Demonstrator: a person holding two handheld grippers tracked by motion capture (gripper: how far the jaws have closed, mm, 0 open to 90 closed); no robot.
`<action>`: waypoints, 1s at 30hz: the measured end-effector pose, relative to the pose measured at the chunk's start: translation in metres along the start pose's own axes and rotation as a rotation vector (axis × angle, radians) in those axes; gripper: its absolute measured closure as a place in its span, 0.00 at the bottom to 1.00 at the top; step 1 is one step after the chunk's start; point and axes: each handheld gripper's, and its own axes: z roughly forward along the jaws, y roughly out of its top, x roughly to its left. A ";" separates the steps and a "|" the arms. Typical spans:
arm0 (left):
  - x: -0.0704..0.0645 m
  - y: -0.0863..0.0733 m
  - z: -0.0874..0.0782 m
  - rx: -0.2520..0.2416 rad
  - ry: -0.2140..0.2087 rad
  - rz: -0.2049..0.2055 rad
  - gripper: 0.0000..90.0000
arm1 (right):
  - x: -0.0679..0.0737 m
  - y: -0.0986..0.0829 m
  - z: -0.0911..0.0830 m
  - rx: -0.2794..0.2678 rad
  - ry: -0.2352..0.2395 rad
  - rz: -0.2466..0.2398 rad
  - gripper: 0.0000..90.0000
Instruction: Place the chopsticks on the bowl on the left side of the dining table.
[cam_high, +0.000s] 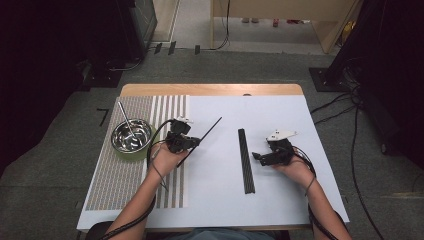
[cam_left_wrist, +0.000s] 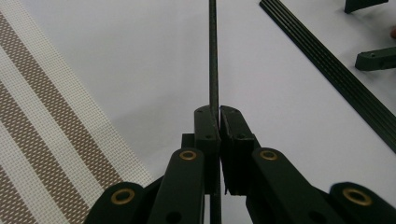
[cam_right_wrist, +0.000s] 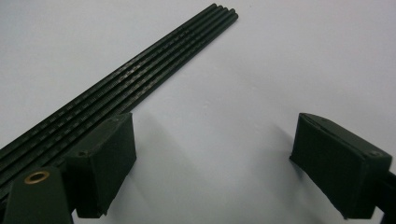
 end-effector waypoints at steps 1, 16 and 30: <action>0.001 0.000 -0.001 -0.002 -0.002 -0.004 0.98 | 0.000 0.000 0.000 0.000 0.000 0.000 0.15; 0.010 0.000 -0.009 0.023 -0.004 -0.010 0.98 | 0.000 0.000 0.000 0.001 0.000 0.000 0.15; 0.019 -0.001 -0.021 0.026 0.003 -0.012 0.98 | 0.000 0.000 0.000 0.001 0.000 0.000 0.15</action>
